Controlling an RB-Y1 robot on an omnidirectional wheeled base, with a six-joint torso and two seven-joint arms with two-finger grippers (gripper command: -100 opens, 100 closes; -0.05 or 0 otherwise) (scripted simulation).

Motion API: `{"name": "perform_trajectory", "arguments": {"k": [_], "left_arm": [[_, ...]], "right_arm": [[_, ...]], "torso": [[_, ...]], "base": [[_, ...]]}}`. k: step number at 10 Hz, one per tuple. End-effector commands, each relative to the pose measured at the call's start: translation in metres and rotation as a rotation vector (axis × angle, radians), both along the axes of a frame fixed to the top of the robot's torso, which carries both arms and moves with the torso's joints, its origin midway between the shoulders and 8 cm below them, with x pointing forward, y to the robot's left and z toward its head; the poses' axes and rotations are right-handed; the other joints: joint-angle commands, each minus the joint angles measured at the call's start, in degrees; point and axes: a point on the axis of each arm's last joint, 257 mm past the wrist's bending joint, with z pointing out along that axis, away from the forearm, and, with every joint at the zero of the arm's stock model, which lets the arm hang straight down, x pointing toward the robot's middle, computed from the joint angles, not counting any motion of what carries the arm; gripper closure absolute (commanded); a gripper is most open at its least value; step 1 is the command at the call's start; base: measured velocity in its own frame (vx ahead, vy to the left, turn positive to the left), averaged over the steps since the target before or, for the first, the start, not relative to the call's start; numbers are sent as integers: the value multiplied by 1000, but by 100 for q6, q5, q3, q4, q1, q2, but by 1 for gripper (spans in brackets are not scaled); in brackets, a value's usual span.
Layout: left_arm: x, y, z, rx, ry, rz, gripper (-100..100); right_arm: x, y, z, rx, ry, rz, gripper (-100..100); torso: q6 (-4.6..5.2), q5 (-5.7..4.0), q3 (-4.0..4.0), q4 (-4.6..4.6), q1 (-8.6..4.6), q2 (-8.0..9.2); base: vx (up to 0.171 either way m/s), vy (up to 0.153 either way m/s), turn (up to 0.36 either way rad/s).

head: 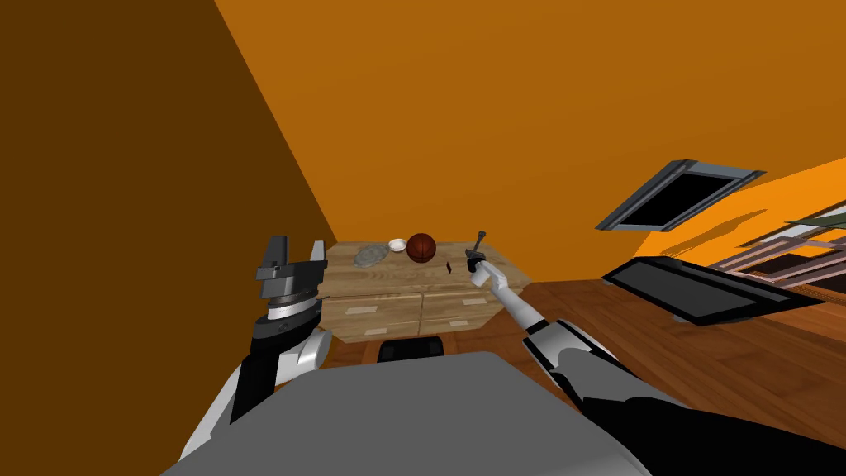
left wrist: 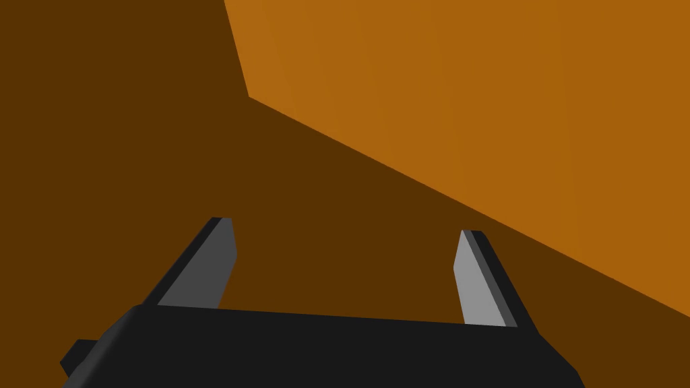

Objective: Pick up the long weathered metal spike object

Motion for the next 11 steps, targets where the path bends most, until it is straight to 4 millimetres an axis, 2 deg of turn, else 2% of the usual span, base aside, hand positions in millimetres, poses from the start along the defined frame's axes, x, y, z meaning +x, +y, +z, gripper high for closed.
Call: {"name": "perform_trajectory", "arguments": {"k": [1,3,4,7,8,10,11], "left_arm": [[0,0,0,0,0,0,0],[0,0,0,0,0,0,0],[0,0,0,0,0,0,0],[0,0,0,0,0,0,0],[0,0,0,0,0,0,0],[0,0,0,0,0,0,0],[0,0,0,0,0,0,0]], "right_arm": [[5,-23,8,0,4,-8,-100],[3,-30,-9,-10,43,3,-100],[7,-50,4,-2,29,-10,-100],[3,-58,-14,-11,68,3,-100],[8,-74,3,1,46,-1,-100],[2,-86,-16,-8,81,0,-100],[6,-101,3,4,50,-8,-100]], "torso": [[0,0,0,0,0,0],[-1,2,1,0,10,1],[0,-1,0,0,-4,0],[0,0,0,0,-1,1],[1,-3,1,0,-11,2],[-1,2,-1,0,10,-2],[1,0,0,0,-1,0]], "base": [[-8,84,70],[2,53,18],[9,68,80],[0,42,8],[-3,64,73],[6,62,20],[-18,74,69]]}}
